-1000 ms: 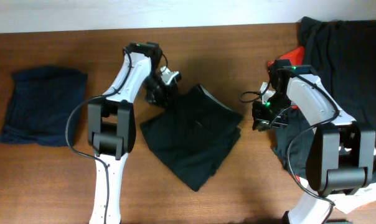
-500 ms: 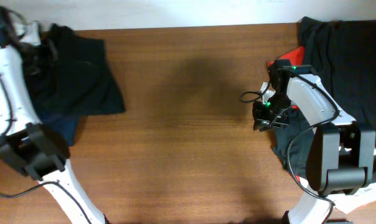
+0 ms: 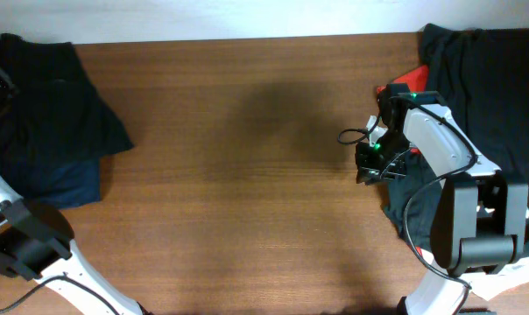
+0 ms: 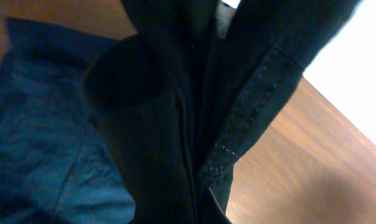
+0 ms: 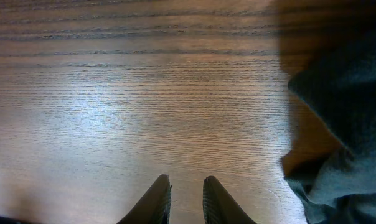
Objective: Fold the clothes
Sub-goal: 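Carry the folded shorts left and place them on the navy garment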
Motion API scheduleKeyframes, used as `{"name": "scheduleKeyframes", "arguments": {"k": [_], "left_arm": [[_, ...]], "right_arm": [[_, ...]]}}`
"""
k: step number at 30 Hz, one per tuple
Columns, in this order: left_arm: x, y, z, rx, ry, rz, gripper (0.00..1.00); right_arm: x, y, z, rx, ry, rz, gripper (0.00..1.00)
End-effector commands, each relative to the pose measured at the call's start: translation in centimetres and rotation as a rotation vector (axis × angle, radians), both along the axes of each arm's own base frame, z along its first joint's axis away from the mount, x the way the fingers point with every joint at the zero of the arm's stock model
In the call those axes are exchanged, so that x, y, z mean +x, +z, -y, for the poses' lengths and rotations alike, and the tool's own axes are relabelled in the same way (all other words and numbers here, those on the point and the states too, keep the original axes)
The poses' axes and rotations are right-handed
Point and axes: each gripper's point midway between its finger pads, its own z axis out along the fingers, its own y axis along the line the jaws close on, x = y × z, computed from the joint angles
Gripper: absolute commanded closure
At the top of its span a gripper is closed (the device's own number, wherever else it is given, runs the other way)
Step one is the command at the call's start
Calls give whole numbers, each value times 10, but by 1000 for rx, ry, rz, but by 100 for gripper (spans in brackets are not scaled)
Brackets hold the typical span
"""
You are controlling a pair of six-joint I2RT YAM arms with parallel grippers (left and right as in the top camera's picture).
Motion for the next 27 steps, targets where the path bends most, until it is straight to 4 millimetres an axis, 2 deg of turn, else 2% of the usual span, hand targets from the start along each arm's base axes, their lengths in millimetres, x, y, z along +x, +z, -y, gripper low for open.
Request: {"name": "scheduleKeyframes", "arguments": {"k": [1, 5, 9, 11, 14, 18, 19, 20, 21, 23, 25, 27], "left_arm": [[-23, 32, -26, 90, 209, -4, 100], [-38, 28, -47, 159, 279, -60, 100], [-58, 15, -60, 196, 334, -155, 100], [-74, 2, -68, 209, 379, -239, 100], [-86, -24, -77, 182, 398, -323, 100], [-110, -67, -94, 113, 435, -437, 99], [-118, -81, -98, 90, 443, -473, 85], [-126, -93, -100, 67, 451, -507, 22], [-134, -101, -101, 44, 462, -530, 1], [-139, -104, -101, -11, 492, -520, 1], [-131, -98, -95, -65, 476, -468, 1], [-120, -90, -80, -106, 429, -427, 1]], "right_arm": [[5, 8, 2, -15, 3, 32, 78], [5, 8, 2, -14, 3, 32, 78], [5, 8, 2, -15, -1, 31, 78], [5, 8, 2, -15, -1, 31, 78], [5, 8, 2, -15, -1, 31, 78], [4, 8, 2, -15, -1, 27, 78], [4, 8, 2, -15, -1, 27, 78], [4, 8, 2, -15, -1, 26, 78], [2, 8, 2, -15, 0, 22, 78], [2, 8, 2, -15, 0, 20, 78], [2, 8, 2, -15, 0, 20, 77], [2, 8, 2, -15, 0, 20, 78]]}}
